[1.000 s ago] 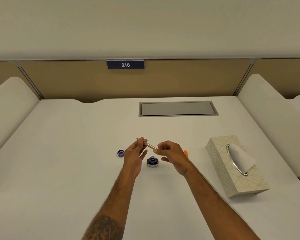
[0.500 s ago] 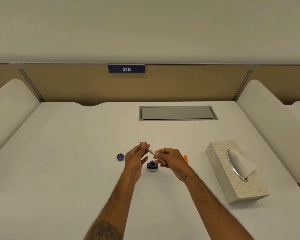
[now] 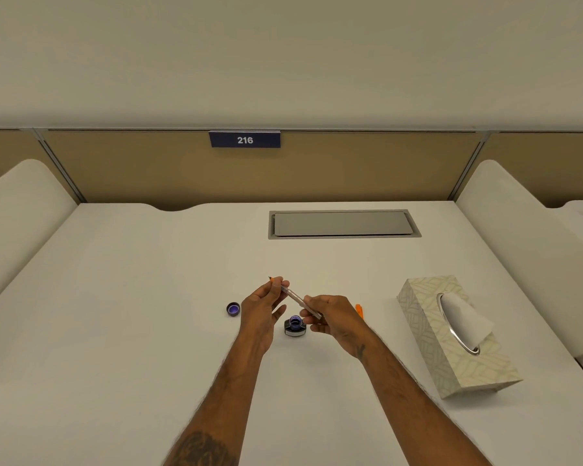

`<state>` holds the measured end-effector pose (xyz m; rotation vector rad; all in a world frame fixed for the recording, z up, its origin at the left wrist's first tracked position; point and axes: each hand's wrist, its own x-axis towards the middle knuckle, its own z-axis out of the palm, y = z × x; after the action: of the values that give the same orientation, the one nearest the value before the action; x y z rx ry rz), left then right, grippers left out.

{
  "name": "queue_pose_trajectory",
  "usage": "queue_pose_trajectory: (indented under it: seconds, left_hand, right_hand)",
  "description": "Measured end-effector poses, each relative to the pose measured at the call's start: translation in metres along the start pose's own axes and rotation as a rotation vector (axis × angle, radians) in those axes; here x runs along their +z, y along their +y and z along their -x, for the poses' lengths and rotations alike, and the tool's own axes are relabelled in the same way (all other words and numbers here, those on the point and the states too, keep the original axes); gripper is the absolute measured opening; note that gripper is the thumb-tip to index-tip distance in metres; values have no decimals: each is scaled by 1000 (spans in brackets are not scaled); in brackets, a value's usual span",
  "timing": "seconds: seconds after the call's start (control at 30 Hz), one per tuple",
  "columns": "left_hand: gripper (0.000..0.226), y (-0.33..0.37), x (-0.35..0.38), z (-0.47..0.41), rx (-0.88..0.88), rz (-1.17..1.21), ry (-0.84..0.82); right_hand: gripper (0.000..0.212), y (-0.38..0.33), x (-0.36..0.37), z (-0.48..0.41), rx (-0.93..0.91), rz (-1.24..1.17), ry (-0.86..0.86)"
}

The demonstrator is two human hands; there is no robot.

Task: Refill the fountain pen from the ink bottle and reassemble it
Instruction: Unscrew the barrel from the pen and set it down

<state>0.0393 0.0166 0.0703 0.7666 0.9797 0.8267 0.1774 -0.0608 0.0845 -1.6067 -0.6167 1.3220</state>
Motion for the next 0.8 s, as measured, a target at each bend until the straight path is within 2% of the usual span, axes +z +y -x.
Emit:
queue_pose_trajectory:
  seconds: [0.13, 0.27, 0.43, 0.67, 0.8]
  left_hand:
    - [15, 0, -1, -1, 3, 4, -3]
    - [15, 0, 0, -1, 2, 15, 0]
    - [16, 2, 2, -2, 2, 14, 13]
    - [15, 2, 1, -6, -2, 11, 7]
    - [17, 3, 0, -6, -3, 10, 13]
  right_hand:
    - [15, -2, -1, 2, -58, -10, -2]
    - [25, -3, -2, 1, -67, -15, -16]
    - [29, -4, 0, 0, 7, -66, 19]
    - [14, -2, -2, -1, -51, -58, -7]
    - [21, -3, -2, -3, -66, -60, -38]
